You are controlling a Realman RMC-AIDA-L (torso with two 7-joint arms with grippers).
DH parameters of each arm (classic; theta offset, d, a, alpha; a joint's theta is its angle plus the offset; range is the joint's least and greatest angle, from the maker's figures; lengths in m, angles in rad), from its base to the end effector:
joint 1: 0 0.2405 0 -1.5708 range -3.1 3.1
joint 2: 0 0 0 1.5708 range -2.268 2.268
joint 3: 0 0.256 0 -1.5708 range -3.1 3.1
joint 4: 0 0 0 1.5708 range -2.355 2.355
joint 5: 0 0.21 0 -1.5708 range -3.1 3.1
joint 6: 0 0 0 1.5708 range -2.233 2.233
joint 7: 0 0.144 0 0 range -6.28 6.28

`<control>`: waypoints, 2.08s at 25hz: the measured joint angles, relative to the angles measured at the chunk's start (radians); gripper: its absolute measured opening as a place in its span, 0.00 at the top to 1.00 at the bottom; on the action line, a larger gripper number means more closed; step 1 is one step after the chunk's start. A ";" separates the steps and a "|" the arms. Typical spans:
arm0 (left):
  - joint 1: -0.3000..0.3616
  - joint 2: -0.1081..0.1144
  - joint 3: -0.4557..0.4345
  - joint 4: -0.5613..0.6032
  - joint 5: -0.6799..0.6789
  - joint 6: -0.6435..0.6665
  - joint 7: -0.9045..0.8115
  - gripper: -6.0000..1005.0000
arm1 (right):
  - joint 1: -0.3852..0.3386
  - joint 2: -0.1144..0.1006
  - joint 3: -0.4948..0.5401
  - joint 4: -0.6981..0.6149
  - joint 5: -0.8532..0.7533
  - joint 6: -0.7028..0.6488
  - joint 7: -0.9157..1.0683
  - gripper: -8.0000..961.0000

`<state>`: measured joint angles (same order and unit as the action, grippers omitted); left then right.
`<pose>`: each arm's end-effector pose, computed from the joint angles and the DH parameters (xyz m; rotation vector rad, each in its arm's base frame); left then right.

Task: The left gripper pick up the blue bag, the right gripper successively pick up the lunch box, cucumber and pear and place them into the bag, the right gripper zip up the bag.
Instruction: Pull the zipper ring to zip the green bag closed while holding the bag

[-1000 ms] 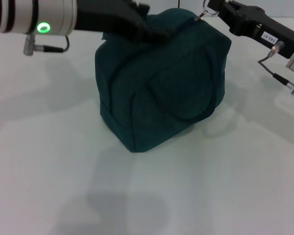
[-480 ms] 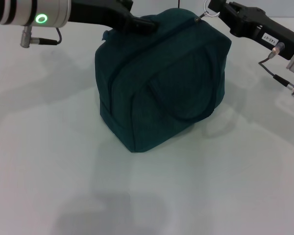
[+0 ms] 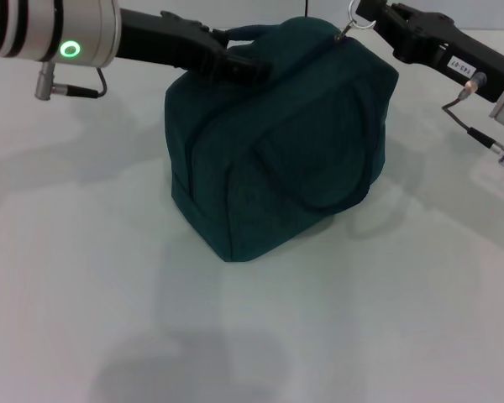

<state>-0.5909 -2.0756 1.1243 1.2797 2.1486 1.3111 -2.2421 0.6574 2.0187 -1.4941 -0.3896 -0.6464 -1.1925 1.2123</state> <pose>-0.1496 0.3942 0.0363 -2.5887 -0.7480 -0.3165 0.1802 0.3973 -0.0169 -2.2719 0.7263 1.3038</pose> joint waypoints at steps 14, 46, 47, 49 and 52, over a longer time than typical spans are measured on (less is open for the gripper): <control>0.007 0.000 -0.011 -0.036 -0.020 0.005 0.010 0.30 | -0.002 0.000 0.000 0.000 -0.001 -0.005 0.004 0.87; 0.075 -0.005 -0.051 0.014 -0.219 0.182 0.181 0.92 | -0.070 0.001 0.013 0.063 0.096 -0.055 0.093 0.87; 0.076 -0.005 -0.051 0.017 -0.232 0.195 0.186 0.93 | -0.070 0.000 0.012 0.066 0.099 -0.056 0.094 0.87; 0.077 -0.005 -0.051 0.019 -0.261 0.215 0.199 0.93 | -0.070 -0.001 0.012 0.073 0.102 -0.057 0.098 0.86; 0.077 -0.004 -0.051 0.020 -0.297 0.238 0.223 0.94 | -0.070 -0.002 0.012 0.076 0.103 -0.058 0.100 0.86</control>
<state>-0.5138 -2.0792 1.0737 1.2992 1.8514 1.5493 -2.0194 0.5874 2.0167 -1.4818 -0.3132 -0.5435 -1.2504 1.3126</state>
